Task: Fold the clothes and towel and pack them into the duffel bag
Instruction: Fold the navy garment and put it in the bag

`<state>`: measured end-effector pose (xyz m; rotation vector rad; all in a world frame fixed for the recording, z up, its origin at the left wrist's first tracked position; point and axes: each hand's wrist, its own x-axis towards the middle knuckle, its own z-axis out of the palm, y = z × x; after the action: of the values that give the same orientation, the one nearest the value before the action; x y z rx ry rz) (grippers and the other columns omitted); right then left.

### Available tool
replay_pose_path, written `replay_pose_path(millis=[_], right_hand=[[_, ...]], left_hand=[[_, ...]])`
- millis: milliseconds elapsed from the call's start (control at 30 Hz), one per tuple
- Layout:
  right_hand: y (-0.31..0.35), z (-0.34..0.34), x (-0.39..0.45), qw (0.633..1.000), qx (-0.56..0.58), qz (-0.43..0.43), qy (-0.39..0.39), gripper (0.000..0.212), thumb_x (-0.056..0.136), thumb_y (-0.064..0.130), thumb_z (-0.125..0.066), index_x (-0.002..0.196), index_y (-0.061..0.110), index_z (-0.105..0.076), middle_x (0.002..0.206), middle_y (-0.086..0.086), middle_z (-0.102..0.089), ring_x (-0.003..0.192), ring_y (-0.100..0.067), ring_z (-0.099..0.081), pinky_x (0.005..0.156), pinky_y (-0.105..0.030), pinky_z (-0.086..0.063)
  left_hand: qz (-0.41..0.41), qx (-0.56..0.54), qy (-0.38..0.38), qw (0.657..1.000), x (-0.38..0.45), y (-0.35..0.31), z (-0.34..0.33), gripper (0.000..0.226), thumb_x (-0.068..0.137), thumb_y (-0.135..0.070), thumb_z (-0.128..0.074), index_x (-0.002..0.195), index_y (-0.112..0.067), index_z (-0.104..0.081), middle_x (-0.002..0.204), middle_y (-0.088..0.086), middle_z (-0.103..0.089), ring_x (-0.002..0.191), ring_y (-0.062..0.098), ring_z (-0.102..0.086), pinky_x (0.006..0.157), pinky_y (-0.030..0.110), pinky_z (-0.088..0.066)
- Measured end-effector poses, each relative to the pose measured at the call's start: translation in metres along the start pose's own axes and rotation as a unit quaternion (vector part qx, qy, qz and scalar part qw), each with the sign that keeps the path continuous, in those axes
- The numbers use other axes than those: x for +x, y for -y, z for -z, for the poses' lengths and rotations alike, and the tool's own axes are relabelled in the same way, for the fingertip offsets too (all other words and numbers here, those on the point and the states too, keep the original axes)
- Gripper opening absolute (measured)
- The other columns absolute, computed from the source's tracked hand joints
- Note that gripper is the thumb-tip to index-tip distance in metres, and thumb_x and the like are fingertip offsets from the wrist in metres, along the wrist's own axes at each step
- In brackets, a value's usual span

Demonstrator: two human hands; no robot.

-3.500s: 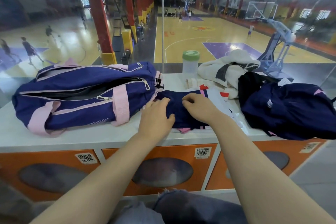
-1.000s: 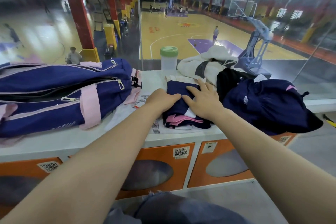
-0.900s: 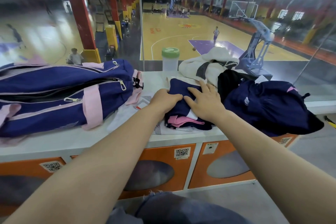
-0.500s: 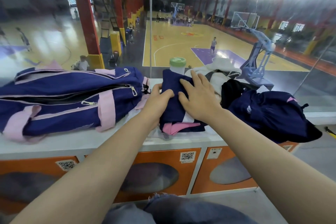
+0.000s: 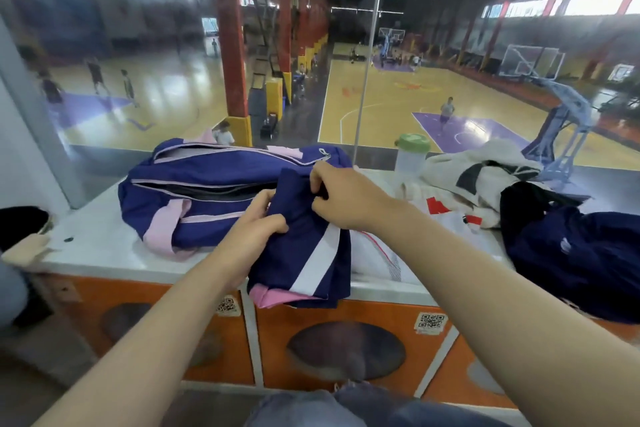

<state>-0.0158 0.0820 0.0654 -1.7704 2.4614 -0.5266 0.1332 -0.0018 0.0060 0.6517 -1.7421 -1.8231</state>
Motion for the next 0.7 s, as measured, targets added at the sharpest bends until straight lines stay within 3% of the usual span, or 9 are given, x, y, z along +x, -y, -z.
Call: replay_pose_path(millis=[133, 300, 400, 467, 533, 600, 700], right_hand=[[0.025, -0.018, 0.014, 0.999, 0.037, 0.011, 0.014, 0.015, 0.085, 0.008, -0.048, 0.096, 0.017, -0.045, 0.093, -0.005, -0.061, 0.083, -0.028, -0.056, 0.076, -0.044, -0.049], [0.042, -0.04, 0.018, 0.996, -0.038, 0.066, -0.056, 0.023, 0.088, 0.0, -0.045, 0.103, 0.017, -0.044, 0.105, -0.009, -0.052, 0.079, -0.032, -0.053, 0.07, -0.045, -0.047], [0.045, -0.047, 0.017, 0.991, -0.076, 0.082, -0.079, 0.034, 0.086, -0.004, -0.042, 0.113, 0.016, -0.046, 0.109, -0.009, -0.044, 0.074, -0.032, -0.05, 0.067, -0.045, -0.048], [0.046, -0.049, 0.015, 0.989, -0.081, 0.085, -0.085, 0.035, 0.087, -0.002, -0.042, 0.116, 0.017, -0.048, 0.115, -0.008, -0.042, 0.081, -0.033, -0.054, 0.071, -0.044, -0.051], [0.048, -0.052, 0.014, 0.989, -0.094, 0.084, -0.081, 0.034, 0.091, 0.001, -0.041, 0.12, 0.016, -0.048, 0.125, -0.009, -0.038, 0.088, -0.035, -0.057, 0.076, -0.044, -0.051], [0.051, -0.055, 0.013, 0.988, -0.115, 0.076, -0.072, 0.035, 0.094, 0.002, -0.041, 0.126, 0.015, -0.047, 0.133, -0.009, -0.035, 0.089, -0.035, -0.059, 0.078, -0.044, -0.051], [0.052, -0.06, 0.014, 0.984, -0.14, 0.078, -0.076, 0.04, 0.091, -0.001, -0.046, 0.129, 0.013, -0.045, 0.135, -0.01, -0.033, 0.088, -0.033, -0.062, 0.074, -0.042, -0.053]], left_hand=[[0.001, -0.018, -0.021, 1.0, -0.004, 0.006, 0.025, 0.046, 0.064, -0.009, -0.053, 0.108, -0.02, -0.059, 0.094, 0.003, -0.071, 0.089, 0.02, -0.066, 0.086, 0.04, -0.047], [-0.005, -0.021, -0.005, 1.0, -0.001, 0.012, 0.055, 0.034, 0.09, -0.003, -0.052, 0.118, -0.021, -0.057, 0.112, 0.003, -0.07, 0.104, 0.02, -0.067, 0.091, 0.04, -0.051], [-0.126, 0.071, -0.133, 0.981, 0.016, 0.007, 0.079, 0.019, 0.096, -0.007, -0.05, 0.111, -0.015, -0.06, 0.109, -0.001, -0.069, 0.096, 0.014, -0.066, 0.082, 0.03, -0.056], [-0.221, 0.259, -0.208, 0.917, 0.039, 0.005, 0.102, 0.02, 0.092, -0.005, -0.051, 0.104, -0.018, -0.061, 0.106, -0.005, -0.066, 0.094, 0.015, -0.063, 0.081, 0.028, -0.052], [-0.273, 0.523, -0.153, 0.793, 0.066, 0.004, 0.119, 0.023, 0.084, -0.008, -0.056, 0.1, -0.021, -0.066, 0.12, 0.0, -0.062, 0.11, 0.023, -0.056, 0.092, 0.04, -0.046], [-0.223, 0.69, -0.054, 0.687, 0.087, 0.008, 0.126, 0.021, 0.086, -0.017, -0.057, 0.101, -0.024, -0.071, 0.149, 0.007, -0.041, 0.136, 0.032, -0.035, 0.106, 0.047, -0.032], [-0.142, 0.799, -0.012, 0.584, 0.109, 0.012, 0.124, 0.03, 0.095, -0.031, -0.047, 0.121, -0.028, -0.063, 0.163, 0.004, 0.0, 0.149, 0.027, -0.002, 0.118, 0.05, -0.01]])
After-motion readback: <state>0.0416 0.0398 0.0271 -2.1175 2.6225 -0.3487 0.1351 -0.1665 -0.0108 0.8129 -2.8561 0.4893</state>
